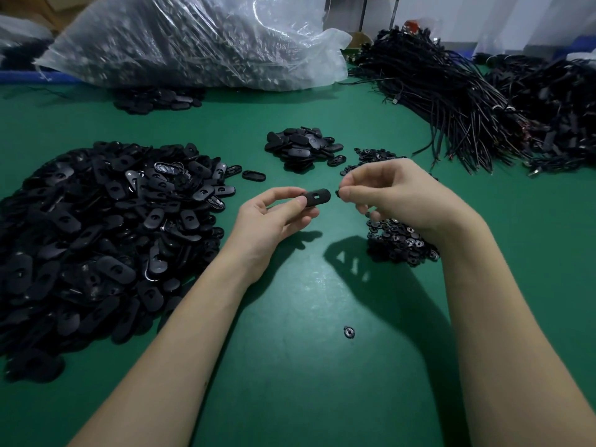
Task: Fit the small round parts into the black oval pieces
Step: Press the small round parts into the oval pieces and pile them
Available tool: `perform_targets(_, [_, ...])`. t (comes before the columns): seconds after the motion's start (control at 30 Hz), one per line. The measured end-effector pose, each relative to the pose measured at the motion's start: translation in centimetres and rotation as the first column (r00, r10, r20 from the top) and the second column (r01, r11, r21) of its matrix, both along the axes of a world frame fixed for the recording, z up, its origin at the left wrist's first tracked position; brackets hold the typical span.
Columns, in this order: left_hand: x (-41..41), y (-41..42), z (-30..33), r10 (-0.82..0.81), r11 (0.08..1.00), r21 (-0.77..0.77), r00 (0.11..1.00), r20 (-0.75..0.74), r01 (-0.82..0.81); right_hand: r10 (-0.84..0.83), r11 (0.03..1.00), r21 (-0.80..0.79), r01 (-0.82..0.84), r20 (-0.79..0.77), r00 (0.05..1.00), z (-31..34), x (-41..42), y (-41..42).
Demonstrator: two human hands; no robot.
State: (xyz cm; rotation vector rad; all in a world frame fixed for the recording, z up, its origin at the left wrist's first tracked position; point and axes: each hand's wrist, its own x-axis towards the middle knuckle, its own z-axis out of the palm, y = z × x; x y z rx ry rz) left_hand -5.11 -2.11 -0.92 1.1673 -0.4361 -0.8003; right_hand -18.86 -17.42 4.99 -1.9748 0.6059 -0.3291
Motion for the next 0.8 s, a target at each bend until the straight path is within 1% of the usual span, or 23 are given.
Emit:
perform_targets(0.1, [0.0, 0.0, 0.0, -0.002, 1.000, -0.004, 1.000, 0.000, 0.002, -0.041, 0.998, 0.042, 0.040, 0.023, 0.999, -0.2, 1.0, 0.7])
perform_targets(0.3, [0.2, 0.1, 0.0, -0.018, 1.000, -0.019, 1.000, -0.016, 0.018, -0.135, 0.988, 0.076, 0.135, -0.006, 0.991, -1.2, 1.9, 1.3])
perform_targets(0.4, [0.2, 0.1, 0.0, -0.024, 0.999, -0.037, 0.999, -0.033, 0.023, -0.173, 0.978, 0.124, 0.170, 0.014, 0.985, -1.4, 2.0, 1.4])
perform_targets(0.47, [0.3, 0.1, 0.0, -0.031, 0.999, -0.047, 0.998, -0.063, 0.028, -0.203, 0.964, 0.184, 0.193, 0.036, 0.978, -1.5, 2.0, 1.4])
perform_targets(0.6, [0.6, 0.2, -0.1, -0.064, 0.997, -0.040, 0.995, -0.077, 0.061, -0.198, 0.905, 0.405, 0.132, 0.126, 0.972, -1.6, 2.1, 1.6])
perform_targets(0.63, [0.6, 0.2, -0.2, -0.078, 0.996, -0.040, 0.995, -0.068, 0.075, -0.196, 0.893, 0.435, 0.117, 0.141, 0.970, -1.6, 2.1, 1.7])
perform_targets(0.7, [0.6, 0.3, -0.2, -0.091, 0.995, -0.044, 0.995, -0.049, 0.088, -0.185, 0.894, 0.437, 0.102, 0.152, 0.971, -1.7, 2.2, 1.9])
perform_targets(0.8, [0.6, 0.2, -0.3, -0.046, 0.998, -0.046, 0.998, -0.033, 0.045, -0.150, 0.921, 0.381, 0.080, 0.158, 0.976, -1.7, 2.3, 2.1])
